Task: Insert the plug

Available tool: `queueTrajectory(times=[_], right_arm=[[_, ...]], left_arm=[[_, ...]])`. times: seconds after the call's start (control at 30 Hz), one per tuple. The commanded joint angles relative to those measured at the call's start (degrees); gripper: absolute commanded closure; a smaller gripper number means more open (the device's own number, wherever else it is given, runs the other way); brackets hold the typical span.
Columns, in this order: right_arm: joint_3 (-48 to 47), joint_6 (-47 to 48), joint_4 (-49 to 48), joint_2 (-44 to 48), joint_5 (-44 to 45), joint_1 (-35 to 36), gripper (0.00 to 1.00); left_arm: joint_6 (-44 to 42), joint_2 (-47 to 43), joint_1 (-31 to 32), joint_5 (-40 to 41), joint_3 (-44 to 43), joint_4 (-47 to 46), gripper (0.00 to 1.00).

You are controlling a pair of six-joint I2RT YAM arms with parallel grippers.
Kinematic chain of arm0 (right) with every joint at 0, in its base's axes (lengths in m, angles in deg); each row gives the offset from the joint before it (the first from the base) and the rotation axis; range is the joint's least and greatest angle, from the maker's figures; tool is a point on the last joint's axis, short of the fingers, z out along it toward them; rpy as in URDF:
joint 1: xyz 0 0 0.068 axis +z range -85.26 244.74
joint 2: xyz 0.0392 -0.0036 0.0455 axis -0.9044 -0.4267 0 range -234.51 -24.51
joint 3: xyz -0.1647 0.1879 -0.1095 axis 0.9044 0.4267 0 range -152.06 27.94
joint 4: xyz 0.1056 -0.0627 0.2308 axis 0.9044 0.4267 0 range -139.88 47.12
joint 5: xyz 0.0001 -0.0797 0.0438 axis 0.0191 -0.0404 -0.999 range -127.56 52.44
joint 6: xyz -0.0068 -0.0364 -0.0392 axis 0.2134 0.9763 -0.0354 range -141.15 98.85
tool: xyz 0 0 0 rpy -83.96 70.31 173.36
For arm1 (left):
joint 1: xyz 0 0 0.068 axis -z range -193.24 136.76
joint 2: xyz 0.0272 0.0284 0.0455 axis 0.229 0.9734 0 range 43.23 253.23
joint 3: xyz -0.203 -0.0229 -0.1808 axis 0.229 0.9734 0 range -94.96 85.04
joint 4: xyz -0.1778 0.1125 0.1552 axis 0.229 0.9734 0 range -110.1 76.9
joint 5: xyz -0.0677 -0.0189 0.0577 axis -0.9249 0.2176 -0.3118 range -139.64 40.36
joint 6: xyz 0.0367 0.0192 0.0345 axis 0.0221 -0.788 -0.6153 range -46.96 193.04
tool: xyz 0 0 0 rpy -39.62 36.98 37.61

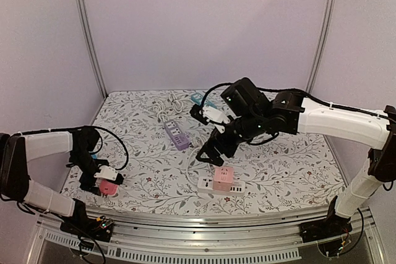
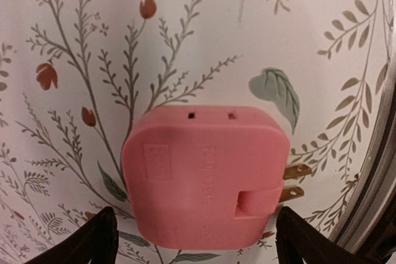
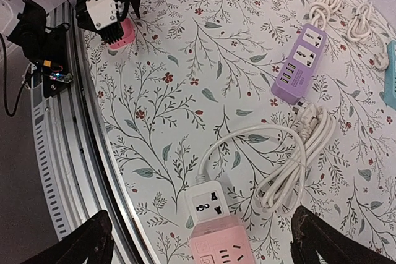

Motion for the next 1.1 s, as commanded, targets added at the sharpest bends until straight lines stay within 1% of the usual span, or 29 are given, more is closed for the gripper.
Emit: queueTrajectory(times=[0.0, 0.13, 0.37, 0.47, 0.57, 0.67, 0.73, 0.77, 0.83, 0.97, 1.07], right_arm=[[0.7, -0.4, -1.4, -1.1, -0.7, 0.4, 0.01], [0.7, -0.5, -1.6, -1.7, -0.8, 0.3, 0.01], [0.7, -0.8, -1.8, -2.1, -0.7, 0.3, 0.01], [0.7, -0.8, -1.9, -2.0, -0.4, 0.4, 0.01], [0.6, -0.8, -2.0, -1.8, -0.1, 0.4, 0.01], [0.6, -0.9, -2.1, -1.6, 0.5, 0.4, 0.01], [0.6, -1.1, -2.2, -1.5, 0.8, 0.4, 0.01], [0.5, -1.4, -2.3, -1.4, 1.0, 0.4, 0.01], [0.3, -2.1, -2.3, -1.3, 2.2, 0.3, 0.01], [-0.8, -6.6, -2.2, -0.6, 3.8, -2.4, 0.01], [-2.0, -13.3, -2.3, 0.8, 3.6, -6.2, 0.01]], left_arm=[[-2.8, 1.0, -0.5, 0.2, 1.5, -1.0, 0.16], [-2.4, 1.6, -0.2, -0.5, 1.6, -1.5, 0.22], [1.4, 1.6, 1.6, -1.9, 1.8, -1.3, 0.34], [2.5, 1.4, 2.3, -2.4, 1.9, -0.6, 0.46], [2.7, 1.1, 2.9, -2.2, 1.9, 0.1, 0.62], [3.5, 0.8, 3.5, -2.0, 1.5, 0.5, 0.76], [4.7, 0.4, 4.0, -2.1, 0.7, 1.0, 0.86], [5.5, 0.1, 4.4, -2.0, 0.1, 1.4, 0.92], [7.7, -0.8, 5.5, -1.4, -1.8, 2.0, 1.00], [14.4, -3.9, 8.2, 0.4, -8.5, 4.4, 1.00], [19.4, -6.8, 11.5, 3.5, -14.7, 4.9, 1.00]])
